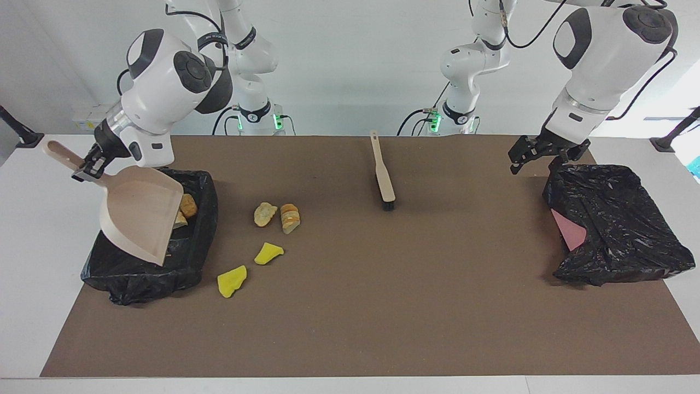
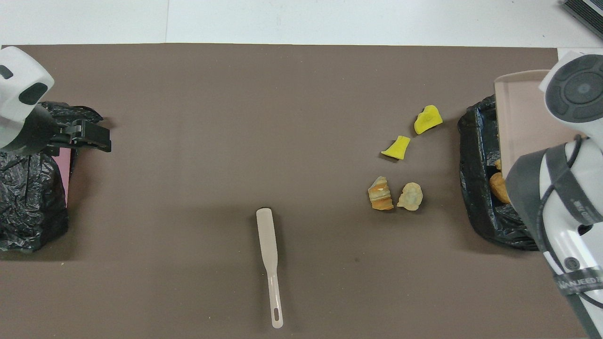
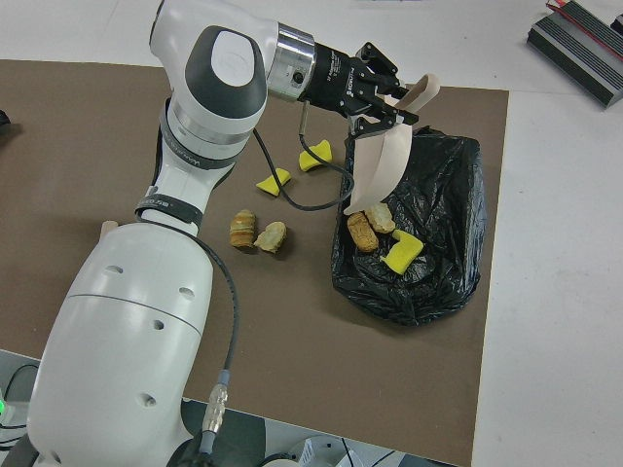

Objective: Sweep and dump trash in bin
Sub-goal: 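Bring the empty dustpan back to the table center with the right gripper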

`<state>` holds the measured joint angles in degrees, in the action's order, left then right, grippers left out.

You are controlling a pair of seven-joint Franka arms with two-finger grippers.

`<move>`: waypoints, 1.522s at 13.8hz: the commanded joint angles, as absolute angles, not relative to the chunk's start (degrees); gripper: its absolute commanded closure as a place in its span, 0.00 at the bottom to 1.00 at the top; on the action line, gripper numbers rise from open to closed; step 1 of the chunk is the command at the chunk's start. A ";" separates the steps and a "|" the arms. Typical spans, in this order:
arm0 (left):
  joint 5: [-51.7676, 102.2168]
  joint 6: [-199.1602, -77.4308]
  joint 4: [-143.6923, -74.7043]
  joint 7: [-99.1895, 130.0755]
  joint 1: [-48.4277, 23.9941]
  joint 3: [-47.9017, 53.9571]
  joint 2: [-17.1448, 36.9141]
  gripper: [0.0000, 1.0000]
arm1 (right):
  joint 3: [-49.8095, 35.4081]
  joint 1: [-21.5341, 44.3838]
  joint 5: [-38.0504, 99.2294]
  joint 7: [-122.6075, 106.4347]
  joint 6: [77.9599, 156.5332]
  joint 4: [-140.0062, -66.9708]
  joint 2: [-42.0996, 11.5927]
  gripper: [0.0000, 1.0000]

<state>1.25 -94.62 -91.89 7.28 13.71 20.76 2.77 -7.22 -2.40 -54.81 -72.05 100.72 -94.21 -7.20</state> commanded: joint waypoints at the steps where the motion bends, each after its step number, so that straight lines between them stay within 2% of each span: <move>1: 0.09 -92.64 -90.18 6.94 12.32 19.35 3.25 0.00 | -7.47 1.65 -52.21 -64.37 96.35 -85.90 -13.69 1.00; 5: 0.26 -92.03 -89.21 6.77 0.46 6.62 2.90 0.00 | -7.47 5.54 -43.45 -51.19 93.78 -76.83 -20.73 1.00; 9: 0.53 -92.37 -89.65 0.89 0.70 5.63 1.50 0.00 | -7.47 7.64 -30.62 -33.01 93.78 -74.44 -23.29 1.00; 14: 0.53 -92.46 -89.91 0.97 0.09 5.89 0.97 0.00 | -7.38 14.66 -21.10 -6.30 94.21 -69.88 -28.21 1.00; 16: 0.53 -92.46 -89.82 1.05 0.00 5.89 0.97 0.00 | -7.47 17.13 -19.35 4.43 93.52 -65.42 -31.53 1.00; 21: 0.53 -92.46 -89.83 1.41 0.61 5.89 0.97 0.00 | -7.38 23.45 -8.81 24.04 95.01 -59.42 -38.92 1.00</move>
<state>1.23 -93.40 -90.06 1.48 1.02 6.50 1.47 -7.52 20.98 -12.16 17.28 95.46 -65.22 -34.42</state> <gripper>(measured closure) 0.000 0.687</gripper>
